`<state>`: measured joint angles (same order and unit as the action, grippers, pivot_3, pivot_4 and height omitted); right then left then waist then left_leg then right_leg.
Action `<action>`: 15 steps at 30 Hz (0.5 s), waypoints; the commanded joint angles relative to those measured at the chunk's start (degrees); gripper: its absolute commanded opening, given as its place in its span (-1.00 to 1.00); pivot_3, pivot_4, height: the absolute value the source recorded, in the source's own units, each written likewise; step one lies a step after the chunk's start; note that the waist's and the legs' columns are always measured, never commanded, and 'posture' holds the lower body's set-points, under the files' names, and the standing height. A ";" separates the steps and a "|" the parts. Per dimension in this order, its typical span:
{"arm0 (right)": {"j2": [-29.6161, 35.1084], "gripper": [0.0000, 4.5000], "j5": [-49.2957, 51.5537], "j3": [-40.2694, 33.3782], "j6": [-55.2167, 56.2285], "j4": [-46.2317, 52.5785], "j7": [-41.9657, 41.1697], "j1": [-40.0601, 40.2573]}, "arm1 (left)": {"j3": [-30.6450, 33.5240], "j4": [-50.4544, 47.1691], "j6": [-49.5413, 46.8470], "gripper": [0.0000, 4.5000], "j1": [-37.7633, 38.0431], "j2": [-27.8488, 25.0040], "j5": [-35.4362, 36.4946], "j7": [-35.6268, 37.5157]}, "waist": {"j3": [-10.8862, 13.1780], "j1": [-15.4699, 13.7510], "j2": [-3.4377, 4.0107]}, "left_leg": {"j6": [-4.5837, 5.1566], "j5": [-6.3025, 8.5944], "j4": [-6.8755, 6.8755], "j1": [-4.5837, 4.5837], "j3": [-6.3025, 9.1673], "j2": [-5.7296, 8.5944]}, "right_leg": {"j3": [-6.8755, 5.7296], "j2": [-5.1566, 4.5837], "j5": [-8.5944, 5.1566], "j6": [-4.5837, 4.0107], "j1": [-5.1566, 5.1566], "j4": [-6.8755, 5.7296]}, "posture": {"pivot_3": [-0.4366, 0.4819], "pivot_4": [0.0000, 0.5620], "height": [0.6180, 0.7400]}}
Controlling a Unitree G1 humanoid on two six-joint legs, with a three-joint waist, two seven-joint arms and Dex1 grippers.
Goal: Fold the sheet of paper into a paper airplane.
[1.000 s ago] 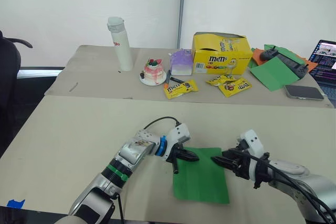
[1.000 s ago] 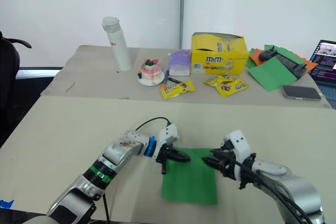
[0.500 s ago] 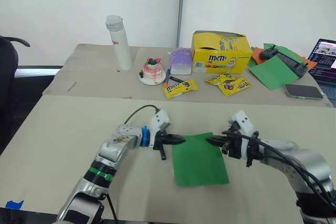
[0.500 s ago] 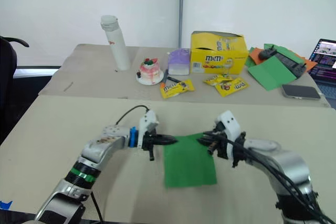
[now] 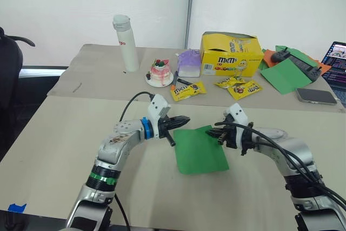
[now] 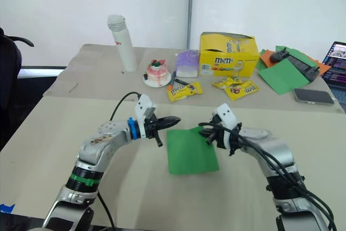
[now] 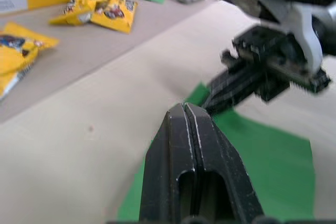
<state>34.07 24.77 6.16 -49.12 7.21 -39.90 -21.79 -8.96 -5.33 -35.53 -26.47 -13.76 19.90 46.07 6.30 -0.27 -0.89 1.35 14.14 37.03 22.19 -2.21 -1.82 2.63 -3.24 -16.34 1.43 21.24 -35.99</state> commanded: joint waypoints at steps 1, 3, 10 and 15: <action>-0.55 -0.99 -0.43 -0.71 -0.76 1.12 1.05 -1.02 | -3.41 -3.20 -2.16 -1.00 -0.26 -0.61 -0.56 -0.82 | 0.00 0.08 0.00 | 0.00 0.00 -0.01 0.00 0.00 0.00 | 0.00 0.00 0.00 0.00 0.00 0.00 | -0.05 -0.47 1.00; -0.82 -0.99 -0.62 -1.09 -1.08 1.15 1.65 -1.01 | -7.70 -1.80 -2.59 -1.00 0.83 -2.09 -4.21 -1.79 | -0.01 0.16 0.01 | 0.00 0.00 -0.02 -0.03 0.00 0.01 | 0.02 0.03 0.00 0.00 0.00 -0.01 | -0.05 -0.47 1.00; -0.69 -0.99 -1.68 -0.60 -1.40 3.51 2.72 -0.11 | -9.53 5.83 3.35 -1.00 2.10 0.98 -7.01 -5.07 | 0.00 0.18 0.01 | 0.00 0.00 -0.04 -0.05 0.00 0.00 | 0.03 0.03 0.00 -0.01 0.01 -0.02 | -0.05 -0.47 1.00; -1.04 -0.99 -2.07 -0.19 0.29 6.42 2.71 1.18 | -10.52 11.07 5.12 -1.00 1.74 2.09 -8.98 -5.33 | 0.01 0.12 0.01 | 0.00 0.00 -0.04 -0.04 -0.01 0.03 | 0.03 0.00 0.00 0.00 0.00 0.00 | -0.05 -0.47 1.00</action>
<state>32.98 22.97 6.19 -50.59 10.68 -37.02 -20.66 -19.21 5.60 -31.14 -24.11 -11.93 11.46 40.93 6.30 -0.15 -0.88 1.35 14.14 36.99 22.16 -2.21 -1.80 2.65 -3.23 -16.34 1.43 21.25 -35.99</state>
